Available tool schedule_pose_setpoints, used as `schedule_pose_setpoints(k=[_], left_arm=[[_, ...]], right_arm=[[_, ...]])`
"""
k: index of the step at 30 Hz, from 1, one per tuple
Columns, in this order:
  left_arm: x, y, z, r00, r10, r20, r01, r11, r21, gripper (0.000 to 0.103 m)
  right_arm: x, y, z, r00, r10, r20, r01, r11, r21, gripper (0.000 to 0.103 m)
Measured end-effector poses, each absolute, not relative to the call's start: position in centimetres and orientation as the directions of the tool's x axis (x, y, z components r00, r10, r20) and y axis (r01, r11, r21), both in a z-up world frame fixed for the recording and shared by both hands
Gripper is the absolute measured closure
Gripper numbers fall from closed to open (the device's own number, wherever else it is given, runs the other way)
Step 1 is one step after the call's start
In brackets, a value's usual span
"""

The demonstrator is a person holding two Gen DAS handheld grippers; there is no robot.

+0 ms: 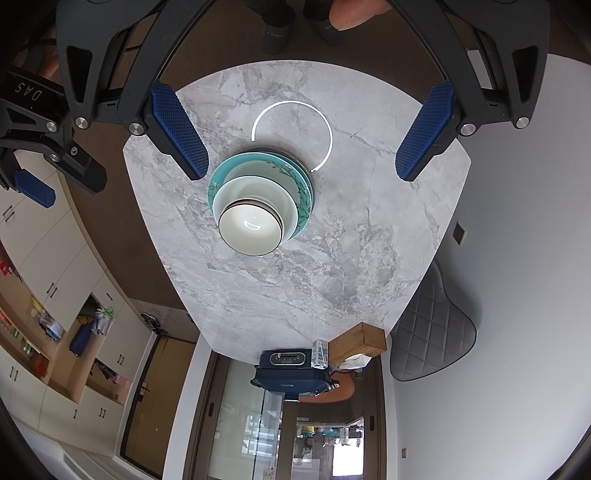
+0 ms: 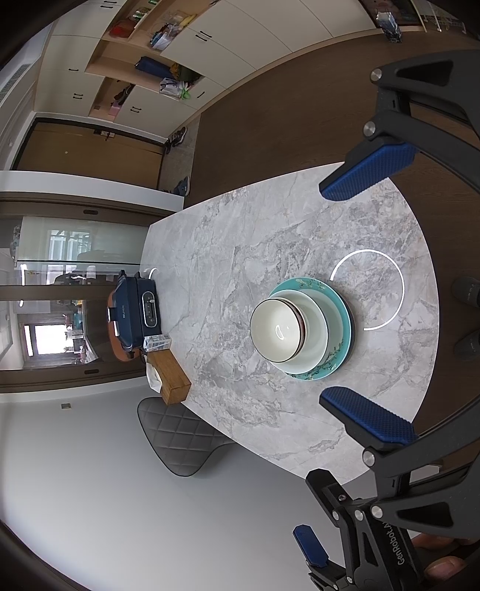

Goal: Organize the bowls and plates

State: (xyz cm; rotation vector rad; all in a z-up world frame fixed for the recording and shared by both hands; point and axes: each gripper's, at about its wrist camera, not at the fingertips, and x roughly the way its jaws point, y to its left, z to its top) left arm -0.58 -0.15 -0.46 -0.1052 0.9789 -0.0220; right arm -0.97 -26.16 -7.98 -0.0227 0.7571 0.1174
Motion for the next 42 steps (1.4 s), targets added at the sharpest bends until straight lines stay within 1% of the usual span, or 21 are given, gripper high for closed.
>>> schedule_pose_setpoints(k=[25, 42], left_arm=[[-0.4, -0.2, -0.6, 0.555, -0.066, -0.829, -0.028, 0.995, -0.097, 0.001], [-0.6, 0.1, -1.7, 0.546, -0.059, -0.836, -0.028, 0.996, -0.089, 0.001]], right_arm=[[-0.8, -26.3, -7.9, 0.716, 0.1, -0.691, -0.118, 0.993, 0.022, 0.0], [-1.5, -26.3, -8.2, 0.71, 0.103, -0.697, -0.122, 0.992, 0.023, 0.0]])
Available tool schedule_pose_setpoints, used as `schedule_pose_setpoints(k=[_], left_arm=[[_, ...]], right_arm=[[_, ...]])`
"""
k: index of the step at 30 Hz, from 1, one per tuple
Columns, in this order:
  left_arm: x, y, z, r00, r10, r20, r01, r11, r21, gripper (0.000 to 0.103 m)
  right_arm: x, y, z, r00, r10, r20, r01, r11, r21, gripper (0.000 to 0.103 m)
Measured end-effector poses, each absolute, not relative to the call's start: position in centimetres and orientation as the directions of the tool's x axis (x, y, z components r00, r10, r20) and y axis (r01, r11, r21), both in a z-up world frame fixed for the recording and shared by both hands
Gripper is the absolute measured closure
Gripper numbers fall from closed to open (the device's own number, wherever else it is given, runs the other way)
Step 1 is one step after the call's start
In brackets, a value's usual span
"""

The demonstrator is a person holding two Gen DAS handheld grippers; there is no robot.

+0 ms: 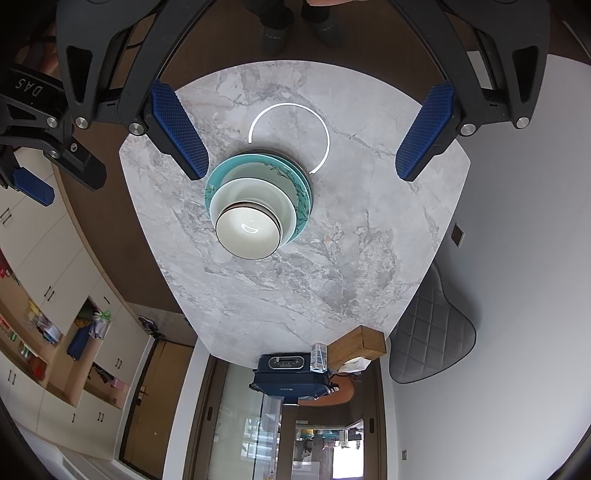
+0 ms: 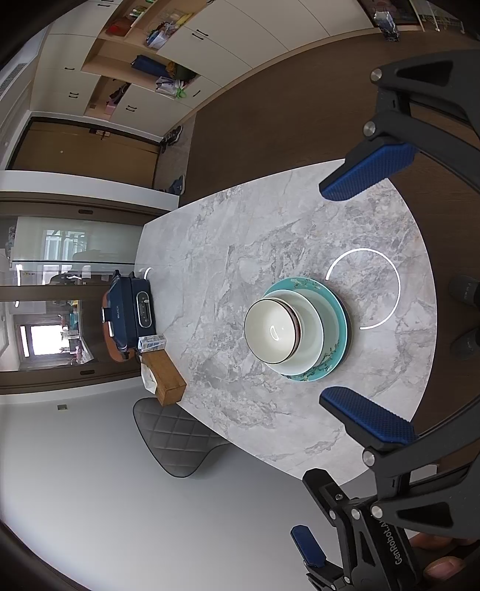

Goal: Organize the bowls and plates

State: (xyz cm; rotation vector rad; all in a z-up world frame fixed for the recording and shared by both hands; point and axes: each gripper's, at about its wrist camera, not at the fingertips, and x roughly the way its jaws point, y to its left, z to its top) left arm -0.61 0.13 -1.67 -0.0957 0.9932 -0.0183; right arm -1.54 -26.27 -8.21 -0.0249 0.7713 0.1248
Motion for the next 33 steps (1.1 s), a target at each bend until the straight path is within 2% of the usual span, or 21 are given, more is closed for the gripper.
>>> schedule_pose_setpoints(k=[33], left_arm=[[0.4, 0.8, -1.5, 0.541, -0.069, -0.838, -0.025, 0.995, -0.098, 0.001]], right_arm=[[-1.0, -26.4, -8.0, 0.707, 0.104, -0.7, -0.124, 0.992, 0.023, 0.0]])
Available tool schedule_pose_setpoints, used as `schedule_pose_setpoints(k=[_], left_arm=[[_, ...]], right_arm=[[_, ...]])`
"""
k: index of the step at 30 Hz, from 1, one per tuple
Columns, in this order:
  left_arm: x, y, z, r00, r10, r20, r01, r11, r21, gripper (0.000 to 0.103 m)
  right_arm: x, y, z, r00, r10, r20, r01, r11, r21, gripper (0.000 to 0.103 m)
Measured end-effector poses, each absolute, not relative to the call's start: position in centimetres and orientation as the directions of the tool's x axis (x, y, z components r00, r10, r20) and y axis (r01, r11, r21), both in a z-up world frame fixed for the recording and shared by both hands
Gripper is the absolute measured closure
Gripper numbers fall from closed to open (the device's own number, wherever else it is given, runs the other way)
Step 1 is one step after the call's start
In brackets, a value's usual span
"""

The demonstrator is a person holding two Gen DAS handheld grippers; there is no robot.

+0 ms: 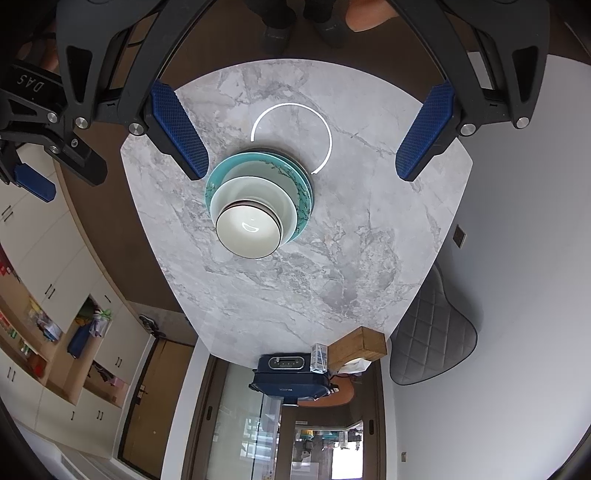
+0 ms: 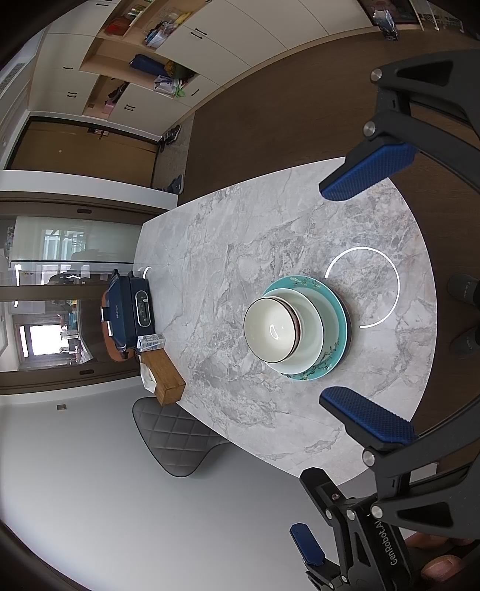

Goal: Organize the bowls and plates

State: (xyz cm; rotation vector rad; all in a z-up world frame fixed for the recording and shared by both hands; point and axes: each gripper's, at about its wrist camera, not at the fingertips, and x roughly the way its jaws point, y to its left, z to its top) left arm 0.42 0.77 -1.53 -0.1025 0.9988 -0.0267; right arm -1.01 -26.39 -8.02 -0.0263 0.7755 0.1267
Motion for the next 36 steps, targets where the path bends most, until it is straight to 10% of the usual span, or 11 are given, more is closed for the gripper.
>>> schedule_pose_setpoints(k=[36], left_arm=[[0.58, 1.1, -1.64, 0.529, -0.081, -0.845, 0.0, 0.995, -0.095, 0.001]], right_arm=[[-0.9, -26.44, -8.36, 0.702, 0.107, -0.704, -0.128, 0.992, 0.024, 0.0]])
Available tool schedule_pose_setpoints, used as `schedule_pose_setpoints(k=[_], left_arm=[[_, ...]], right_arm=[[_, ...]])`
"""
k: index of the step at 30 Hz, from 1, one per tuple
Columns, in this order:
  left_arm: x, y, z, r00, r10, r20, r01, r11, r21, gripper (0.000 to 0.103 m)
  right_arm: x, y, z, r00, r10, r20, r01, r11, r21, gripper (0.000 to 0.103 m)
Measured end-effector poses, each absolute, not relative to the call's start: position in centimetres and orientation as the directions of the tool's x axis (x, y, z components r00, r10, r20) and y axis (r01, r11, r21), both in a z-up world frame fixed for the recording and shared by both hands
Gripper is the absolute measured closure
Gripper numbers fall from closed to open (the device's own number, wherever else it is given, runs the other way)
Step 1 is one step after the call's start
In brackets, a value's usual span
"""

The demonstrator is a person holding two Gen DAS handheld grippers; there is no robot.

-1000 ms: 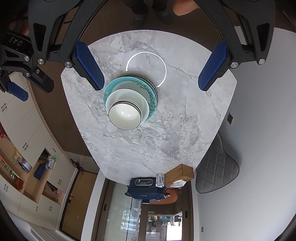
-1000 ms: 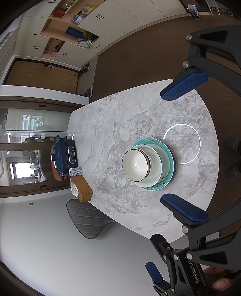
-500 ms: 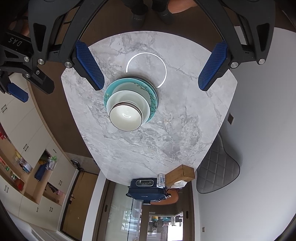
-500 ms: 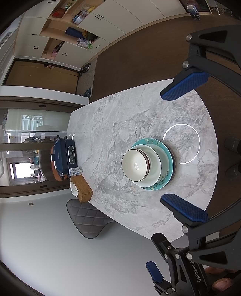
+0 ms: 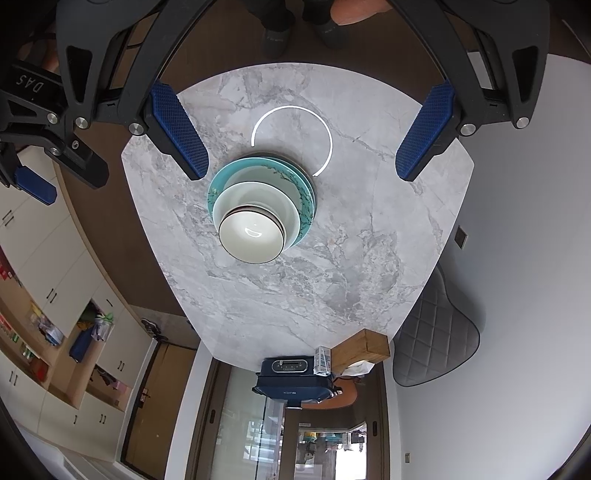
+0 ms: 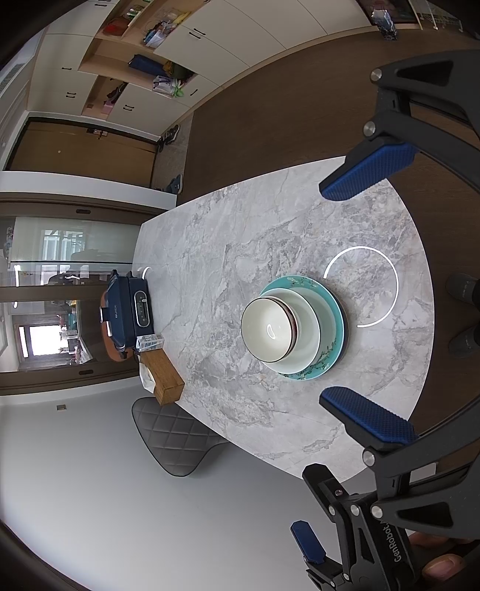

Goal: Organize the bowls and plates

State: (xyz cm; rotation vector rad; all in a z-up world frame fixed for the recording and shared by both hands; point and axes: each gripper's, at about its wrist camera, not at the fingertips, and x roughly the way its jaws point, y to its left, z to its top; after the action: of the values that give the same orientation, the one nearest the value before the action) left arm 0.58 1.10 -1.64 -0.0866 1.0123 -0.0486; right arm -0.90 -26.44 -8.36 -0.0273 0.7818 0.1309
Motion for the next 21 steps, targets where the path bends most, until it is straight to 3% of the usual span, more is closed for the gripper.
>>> schedule_pose_setpoints(k=[21], left_arm=[[0.62, 0.84, -2.14, 0.523, -0.074, -0.849, -0.003, 0.996, -0.089, 0.001]], right_arm=[[-1.11, -26.48, -8.45, 0.701, 0.108, -0.705, -0.128, 0.991, 0.025, 0.0]])
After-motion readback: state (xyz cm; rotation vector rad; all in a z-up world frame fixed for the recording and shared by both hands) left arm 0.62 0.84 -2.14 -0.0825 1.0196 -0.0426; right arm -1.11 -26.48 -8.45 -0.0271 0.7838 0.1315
